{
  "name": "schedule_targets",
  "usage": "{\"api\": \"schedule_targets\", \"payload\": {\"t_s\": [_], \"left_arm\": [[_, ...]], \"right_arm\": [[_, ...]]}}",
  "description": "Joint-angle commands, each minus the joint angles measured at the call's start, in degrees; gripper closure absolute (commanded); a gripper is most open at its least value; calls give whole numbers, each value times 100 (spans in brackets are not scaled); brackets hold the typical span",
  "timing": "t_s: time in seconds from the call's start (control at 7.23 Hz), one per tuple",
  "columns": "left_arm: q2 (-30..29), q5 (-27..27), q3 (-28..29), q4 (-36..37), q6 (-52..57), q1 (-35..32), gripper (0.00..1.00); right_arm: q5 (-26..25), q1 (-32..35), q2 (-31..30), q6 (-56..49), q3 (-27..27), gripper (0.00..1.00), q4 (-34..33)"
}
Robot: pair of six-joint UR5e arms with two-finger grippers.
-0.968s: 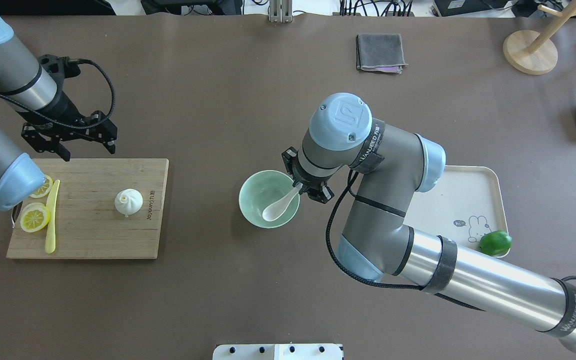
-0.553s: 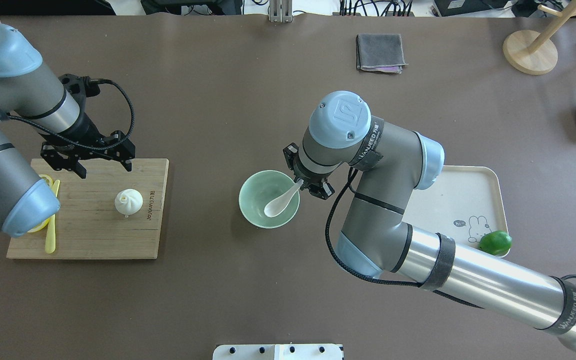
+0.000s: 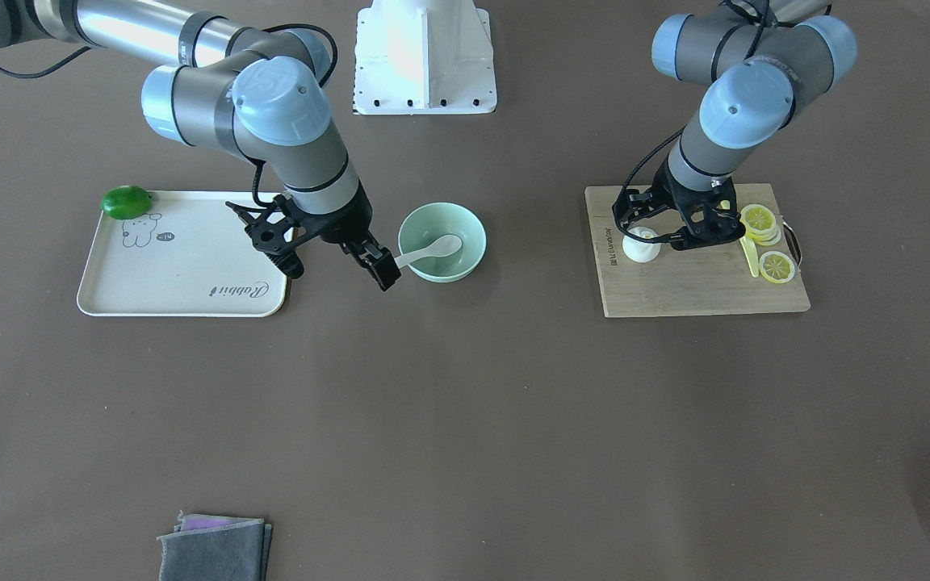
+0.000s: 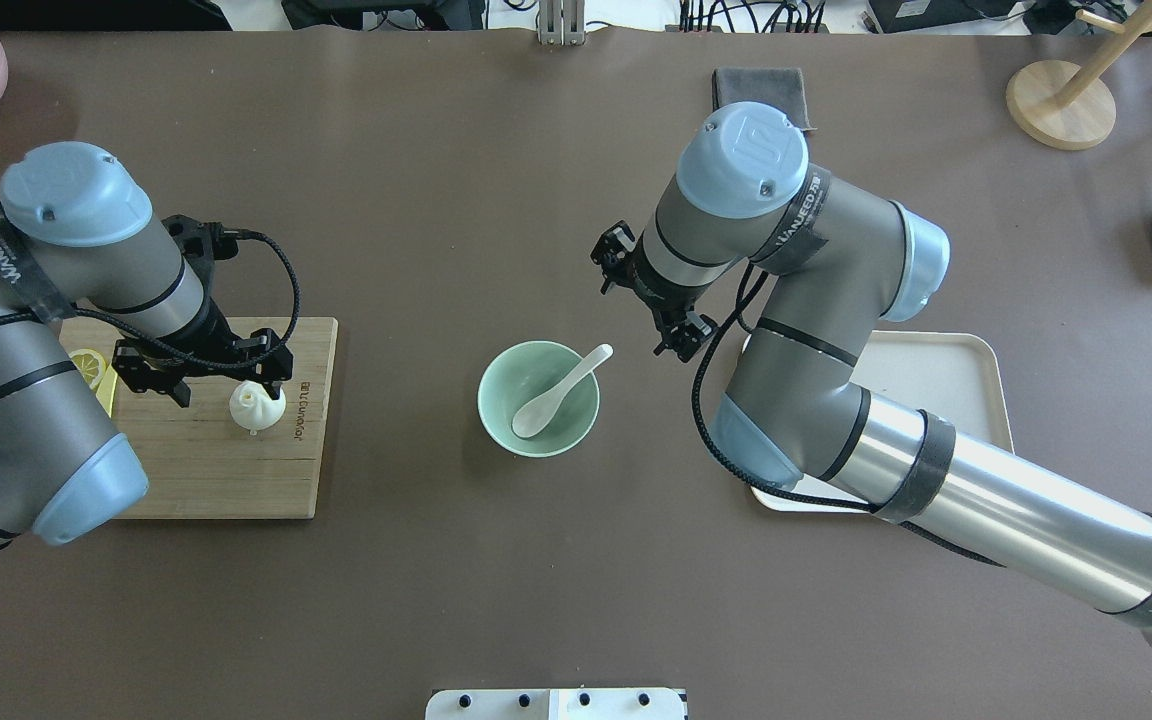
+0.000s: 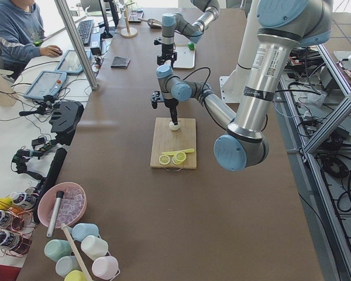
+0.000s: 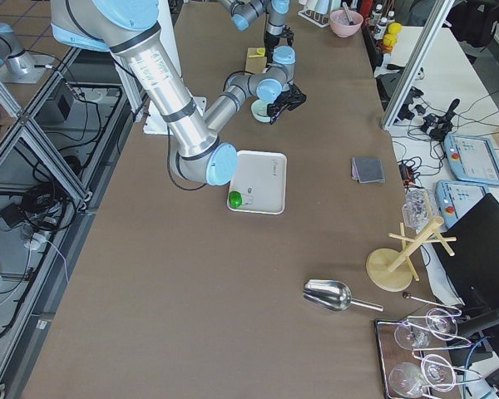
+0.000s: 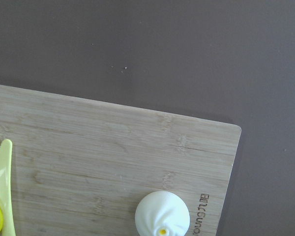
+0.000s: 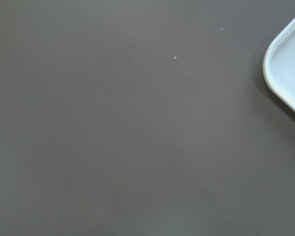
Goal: Put spoon and bun in bowl
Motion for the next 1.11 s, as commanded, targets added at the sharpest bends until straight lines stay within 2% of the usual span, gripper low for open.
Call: {"api": "schedule_targets", "payload": {"t_s": [0.0, 0.41, 0.55, 0.69, 0.83, 0.97], "left_arm": [[238, 54, 51, -303, -10, 176, 5], [222, 36, 437, -719, -45, 194, 13], [213, 36, 446, -727, -45, 194, 44], [204, 36, 420, -728, -123, 194, 84], [169, 36, 411, -762, -133, 194, 100], [169, 36, 420, -780, -133, 194, 100]], "right_arm": [[274, 200, -233, -449, 18, 0, 8], [274, 183, -252, -476, 45, 0, -1], [274, 192, -252, -476, 45, 0, -1], [274, 192, -260, -485, 71, 0, -1], [274, 192, -260, -476, 71, 0, -1], [274, 200, -269, -476, 71, 0, -1]]}}
